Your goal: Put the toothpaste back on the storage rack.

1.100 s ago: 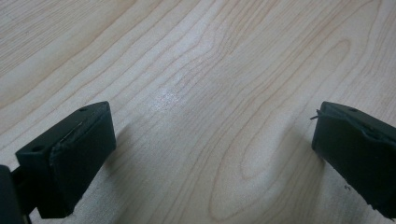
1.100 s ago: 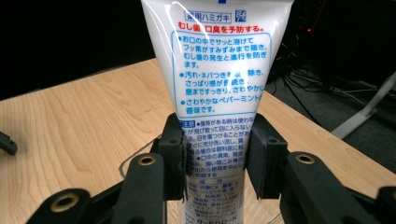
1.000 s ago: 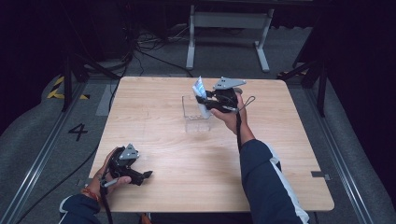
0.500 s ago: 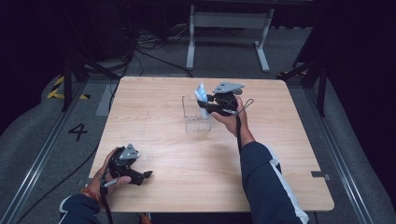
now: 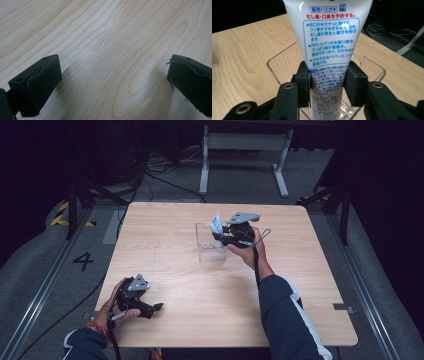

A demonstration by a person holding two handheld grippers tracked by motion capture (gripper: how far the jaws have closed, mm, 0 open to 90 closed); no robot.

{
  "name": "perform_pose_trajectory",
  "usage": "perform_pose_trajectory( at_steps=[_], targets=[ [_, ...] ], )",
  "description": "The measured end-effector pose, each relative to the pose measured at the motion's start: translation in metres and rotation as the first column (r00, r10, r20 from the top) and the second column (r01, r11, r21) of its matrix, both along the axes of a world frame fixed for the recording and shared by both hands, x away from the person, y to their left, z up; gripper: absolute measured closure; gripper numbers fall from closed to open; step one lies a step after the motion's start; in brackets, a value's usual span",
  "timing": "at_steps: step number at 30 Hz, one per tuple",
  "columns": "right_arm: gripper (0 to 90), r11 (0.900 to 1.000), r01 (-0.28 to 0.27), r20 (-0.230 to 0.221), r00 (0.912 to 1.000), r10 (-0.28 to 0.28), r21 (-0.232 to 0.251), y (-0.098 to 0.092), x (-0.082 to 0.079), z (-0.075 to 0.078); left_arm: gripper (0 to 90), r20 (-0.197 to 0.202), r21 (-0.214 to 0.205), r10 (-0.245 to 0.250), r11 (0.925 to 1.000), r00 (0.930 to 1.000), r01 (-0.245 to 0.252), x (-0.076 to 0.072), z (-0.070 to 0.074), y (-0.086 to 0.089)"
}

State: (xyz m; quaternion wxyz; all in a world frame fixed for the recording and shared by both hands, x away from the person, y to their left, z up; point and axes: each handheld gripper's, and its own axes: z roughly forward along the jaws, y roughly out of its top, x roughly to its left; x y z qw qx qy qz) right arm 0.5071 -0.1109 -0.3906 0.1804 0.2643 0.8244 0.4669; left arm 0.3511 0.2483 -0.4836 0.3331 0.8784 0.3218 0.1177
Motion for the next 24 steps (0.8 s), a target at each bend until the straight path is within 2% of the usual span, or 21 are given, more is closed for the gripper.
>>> perform_pose_trajectory(
  at_steps=[17,24],
  targets=[
    [59.8,0.9993,0.008,-0.048,0.9988,-0.01,-0.037,-0.008,-0.001,-0.01,0.0,0.0,0.001,0.0,1.0,1.0,0.0,0.0,0.0,0.0],
    [58.7,0.9968,0.013,-0.066,0.9976,-0.019,-0.079,-0.007,0.0,-0.015,0.0,0.0,-0.001,0.001,1.0,1.0,-0.001,0.0,0.0,0.0]
  ],
)
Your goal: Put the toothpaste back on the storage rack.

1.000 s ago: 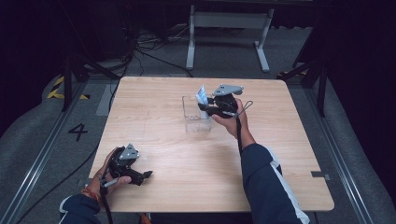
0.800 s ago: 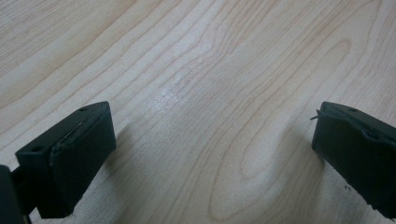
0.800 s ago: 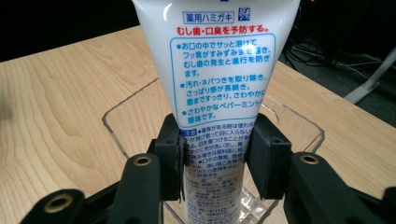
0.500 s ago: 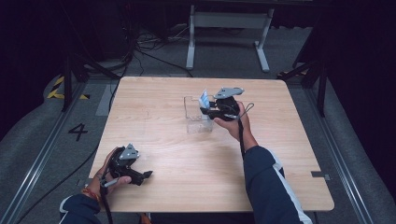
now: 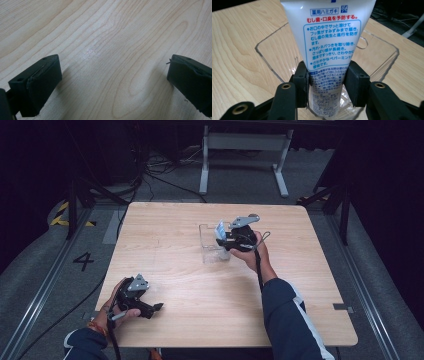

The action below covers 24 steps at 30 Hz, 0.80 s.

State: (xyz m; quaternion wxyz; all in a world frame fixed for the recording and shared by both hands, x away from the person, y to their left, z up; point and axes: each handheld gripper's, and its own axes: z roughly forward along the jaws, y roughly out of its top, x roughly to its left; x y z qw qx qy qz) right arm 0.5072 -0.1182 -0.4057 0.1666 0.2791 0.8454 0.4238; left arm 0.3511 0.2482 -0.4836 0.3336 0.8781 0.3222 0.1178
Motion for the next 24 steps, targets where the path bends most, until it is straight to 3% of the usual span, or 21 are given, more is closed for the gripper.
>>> perform_pose_trajectory(
  at_steps=[24],
  targets=[
    [41.8,0.9995,0.021,-0.013,0.9997,-0.02,0.023,0.001,-0.0007,-0.0054,0.0,-0.001,0.0,-0.001,1.0,1.0,0.001,0.0,0.0,0.0]
  ],
)
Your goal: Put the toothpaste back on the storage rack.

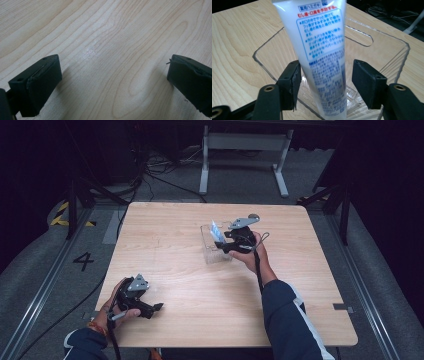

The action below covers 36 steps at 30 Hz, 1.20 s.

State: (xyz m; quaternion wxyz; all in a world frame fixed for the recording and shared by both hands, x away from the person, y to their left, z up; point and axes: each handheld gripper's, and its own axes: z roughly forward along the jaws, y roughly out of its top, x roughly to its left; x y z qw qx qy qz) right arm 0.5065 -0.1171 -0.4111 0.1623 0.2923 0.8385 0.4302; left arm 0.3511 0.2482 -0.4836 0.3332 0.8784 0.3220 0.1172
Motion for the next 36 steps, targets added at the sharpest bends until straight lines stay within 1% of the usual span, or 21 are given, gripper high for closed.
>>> perform_pose_trajectory(
  at_steps=[3,11,15,18,21,32,36],
  targets=[
    [43.3,0.9999,0.0,-0.002,1.0,0.0,0.012,-0.002,0.0,0.0,0.0,0.003,0.001,0.0,1.0,1.0,0.0,0.0,0.0,0.0],
    [43.0,1.0,0.001,0.002,1.0,-0.001,0.005,-0.002,-0.002,0.0,0.0,0.003,0.001,0.0,1.0,1.0,0.0,0.0,0.0,0.0],
    [41.8,1.0,0.002,0.017,0.9999,-0.002,0.005,-0.003,-0.004,0.004,0.0,0.004,0.001,0.0,1.0,1.0,0.0,0.0,0.0,0.0],
    [42.2,0.9997,0.017,0.034,0.9993,-0.018,0.017,-0.006,-0.006,0.007,0.0,0.003,0.001,0.0,1.0,1.0,0.0,0.0,0.0,0.0],
    [42.2,0.9996,0.017,0.033,0.9993,-0.017,0.021,-0.008,-0.007,0.009,0.0,0.003,0.0,0.0,1.0,1.0,0.0,0.0,0.0,0.0],
    [40.1,0.9999,0.014,0.049,0.9987,-0.014,-0.005,-0.016,-0.013,0.019,0.0,0.003,0.0,0.0,1.0,1.0,0.0,0.0,0.0,0.0],
    [38.4,0.9998,0.02,0.066,0.9976,-0.019,-0.01,-0.018,-0.017,0.022,0.0,0.001,0.001,0.001,1.0,1.0,-0.001,0.0,0.0,0.0]
  ],
)
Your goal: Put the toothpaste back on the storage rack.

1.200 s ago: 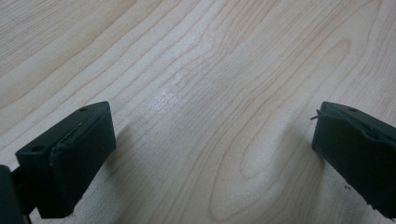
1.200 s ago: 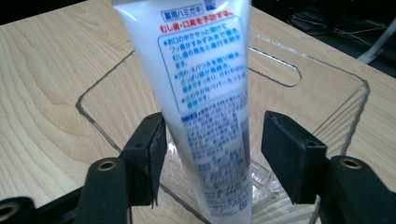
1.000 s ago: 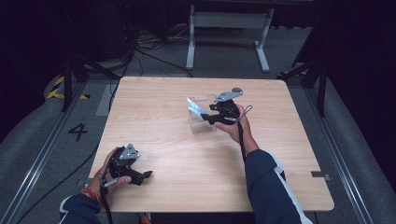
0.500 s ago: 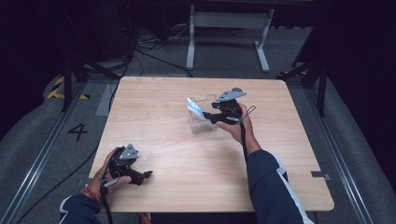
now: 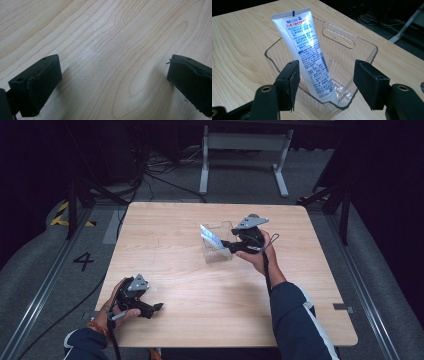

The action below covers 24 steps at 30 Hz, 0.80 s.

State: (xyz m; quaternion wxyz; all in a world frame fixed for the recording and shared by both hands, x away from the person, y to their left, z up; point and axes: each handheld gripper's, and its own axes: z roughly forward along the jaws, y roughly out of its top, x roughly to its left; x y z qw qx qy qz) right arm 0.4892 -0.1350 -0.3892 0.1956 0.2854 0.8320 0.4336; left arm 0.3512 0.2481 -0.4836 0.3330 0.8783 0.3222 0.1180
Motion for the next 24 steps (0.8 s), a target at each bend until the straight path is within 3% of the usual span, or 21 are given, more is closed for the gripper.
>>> perform_pose_trajectory(
  at_steps=[24],
  targets=[
    [35.8,0.9971,-0.01,0.046,0.9989,0.013,-0.076,-0.017,-0.026,0.013,0.0,-0.001,-0.002,-0.001,1.0,1.0,0.001,0.001,0.0,0.0]
  ],
)
